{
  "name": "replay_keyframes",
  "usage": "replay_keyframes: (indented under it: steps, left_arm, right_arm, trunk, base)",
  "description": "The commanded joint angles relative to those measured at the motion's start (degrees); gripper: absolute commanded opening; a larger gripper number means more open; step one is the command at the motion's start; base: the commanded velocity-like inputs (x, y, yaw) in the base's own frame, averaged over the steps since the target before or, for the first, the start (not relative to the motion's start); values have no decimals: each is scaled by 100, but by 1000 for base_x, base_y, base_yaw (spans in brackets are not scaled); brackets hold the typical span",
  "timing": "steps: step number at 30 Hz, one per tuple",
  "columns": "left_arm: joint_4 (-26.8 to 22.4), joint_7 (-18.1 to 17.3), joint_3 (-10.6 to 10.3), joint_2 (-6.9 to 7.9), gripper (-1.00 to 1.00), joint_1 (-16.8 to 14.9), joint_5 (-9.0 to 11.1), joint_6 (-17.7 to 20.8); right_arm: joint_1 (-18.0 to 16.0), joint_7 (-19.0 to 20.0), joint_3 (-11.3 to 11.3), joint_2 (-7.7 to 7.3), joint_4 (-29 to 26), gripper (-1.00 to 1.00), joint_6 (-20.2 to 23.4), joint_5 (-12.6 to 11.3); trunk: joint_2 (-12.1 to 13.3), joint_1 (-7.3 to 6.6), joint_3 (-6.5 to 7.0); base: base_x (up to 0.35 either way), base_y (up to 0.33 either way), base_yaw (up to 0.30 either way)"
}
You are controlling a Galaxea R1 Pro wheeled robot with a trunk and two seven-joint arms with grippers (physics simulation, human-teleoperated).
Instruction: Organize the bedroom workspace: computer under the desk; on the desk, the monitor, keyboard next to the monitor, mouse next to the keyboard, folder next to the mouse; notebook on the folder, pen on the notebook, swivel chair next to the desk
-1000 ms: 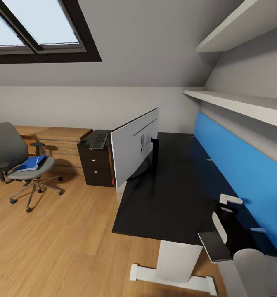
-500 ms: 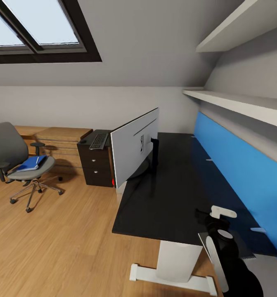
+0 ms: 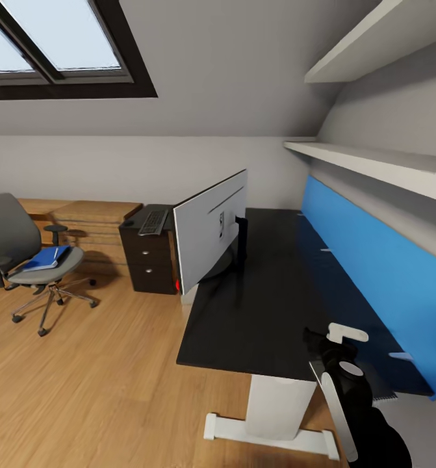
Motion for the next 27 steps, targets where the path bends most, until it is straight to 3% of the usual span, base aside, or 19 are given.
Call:
replay_keyframes:
  steps: [1, 10, 20, 27]
  left_arm:
    - [-1, 29, -37, 7, 100, -3, 60, -33]
    - [-1, 29, -36, 7, 100, -3, 60, -29]
    - [-1, 29, -29, 35, 100, -3, 60, -25]
    - [-1, 29, -28, 36, 100, -3, 60, -25]
  right_arm:
    - [-5, -39, -1, 5, -5, 100, 12, -60]
    - [-5, -36, 1, 8, 3, 100, 7, -67]
    - [-5, -28, -2, 8, 21, 100, 4, -67]
    - [-5, -4, -25, -8, 15, 100, 5, -69]
  trunk:
    - [-4, -2, -6]
    - [-4, -2, -6]
    - [-4, -2, -6]
    - [-4, -2, -6]
  base:
    - [-198, 176, -202]
    - [-240, 214, -175]
    - [-253, 213, -15]
    - [-150, 47, -1]
